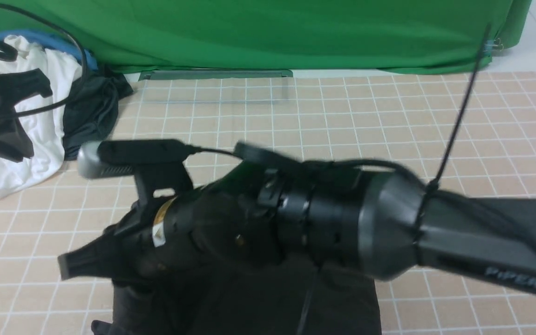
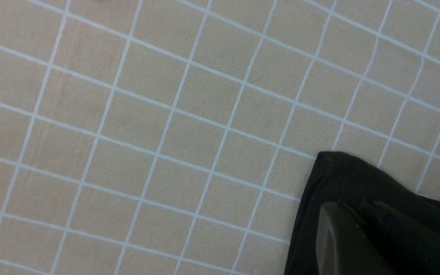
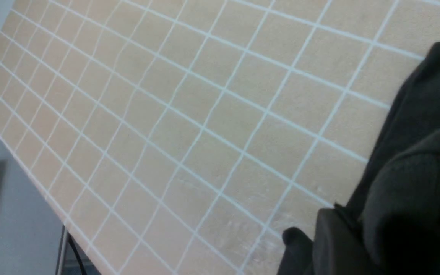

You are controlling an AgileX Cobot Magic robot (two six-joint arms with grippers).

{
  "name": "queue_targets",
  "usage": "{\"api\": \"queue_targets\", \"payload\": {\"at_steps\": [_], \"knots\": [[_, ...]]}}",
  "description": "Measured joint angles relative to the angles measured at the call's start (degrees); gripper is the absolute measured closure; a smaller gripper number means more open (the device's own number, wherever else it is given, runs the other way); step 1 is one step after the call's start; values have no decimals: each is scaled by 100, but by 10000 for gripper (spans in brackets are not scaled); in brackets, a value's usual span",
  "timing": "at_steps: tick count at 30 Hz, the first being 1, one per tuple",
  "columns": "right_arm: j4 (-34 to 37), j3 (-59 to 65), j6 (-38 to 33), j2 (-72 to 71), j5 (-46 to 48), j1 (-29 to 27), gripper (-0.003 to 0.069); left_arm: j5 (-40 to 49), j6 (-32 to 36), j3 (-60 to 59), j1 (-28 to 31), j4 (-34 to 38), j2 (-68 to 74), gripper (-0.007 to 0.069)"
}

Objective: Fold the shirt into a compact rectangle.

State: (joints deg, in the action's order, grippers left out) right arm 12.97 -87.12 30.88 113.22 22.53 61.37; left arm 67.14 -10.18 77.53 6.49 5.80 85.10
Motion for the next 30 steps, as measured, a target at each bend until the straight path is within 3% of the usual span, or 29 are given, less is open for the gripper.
{"api": "queue_targets", "payload": {"at_steps": [5,8,10,15,17,22,30], "knots": [[13,-7,-44,22,109,17,267,-42,10,0,0,5,0,590],[13,-125,-298,-75,494,-65,208,-42,15,0,0,5,0,590],[13,-232,-501,-172,826,-150,226,-42,15,0,0,5,0,590],[6,-542,-1402,-688,2475,-615,529,-47,15,0,0,5,0,590],[-18,-585,-1654,-985,3070,-858,594,-49,15,0,0,5,0,590],[-496,-556,-2058,-2001,4442,-1439,628,-56,15,0,0,5,0,590],[-1541,248,-2118,-4967,4653,-1622,628,-98,22,0,0,5,0,590]]}}
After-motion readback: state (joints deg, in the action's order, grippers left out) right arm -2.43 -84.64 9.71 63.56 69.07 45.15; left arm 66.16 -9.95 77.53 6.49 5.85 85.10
